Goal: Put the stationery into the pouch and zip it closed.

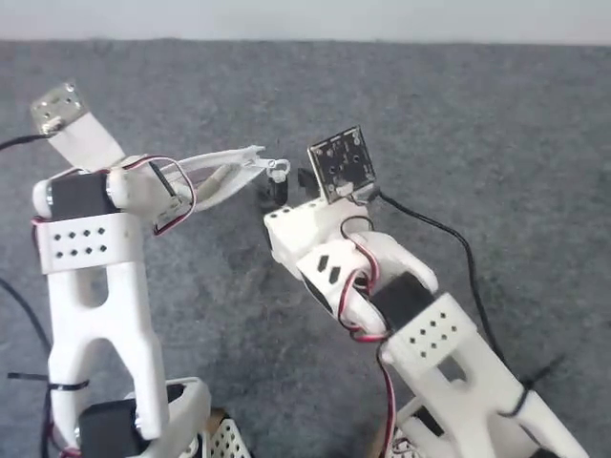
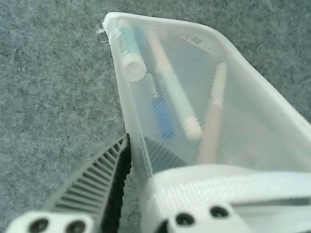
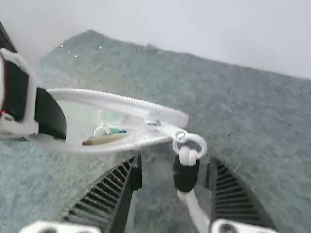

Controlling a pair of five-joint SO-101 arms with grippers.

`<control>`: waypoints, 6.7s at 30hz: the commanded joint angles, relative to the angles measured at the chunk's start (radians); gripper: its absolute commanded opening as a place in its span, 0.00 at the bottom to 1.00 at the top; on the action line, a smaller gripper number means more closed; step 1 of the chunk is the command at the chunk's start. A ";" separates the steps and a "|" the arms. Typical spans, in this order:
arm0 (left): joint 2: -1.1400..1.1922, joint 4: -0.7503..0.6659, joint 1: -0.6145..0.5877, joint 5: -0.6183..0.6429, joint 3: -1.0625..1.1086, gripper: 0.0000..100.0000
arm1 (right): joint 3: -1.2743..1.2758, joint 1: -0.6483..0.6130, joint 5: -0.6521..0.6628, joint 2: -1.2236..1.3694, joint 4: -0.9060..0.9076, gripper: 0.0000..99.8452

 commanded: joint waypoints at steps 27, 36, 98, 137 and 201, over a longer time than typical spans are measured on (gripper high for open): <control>0.000 -0.075 0.006 -0.006 0.041 0.01 | 0.262 0.054 0.130 0.225 -0.654 0.23; 0.000 -0.074 0.006 -0.006 0.041 0.01 | 0.267 0.085 0.130 0.286 -0.754 0.23; -0.169 0.203 0.522 -0.807 -0.344 0.25 | 0.548 -0.248 0.463 -1.009 0.255 0.01; -0.873 -0.189 0.677 -1.011 0.536 0.31 | 0.468 0.177 0.311 -1.063 0.147 0.01; -1.003 -0.842 0.758 -0.947 1.086 0.01 | 0.649 0.447 0.319 -1.056 -0.150 0.01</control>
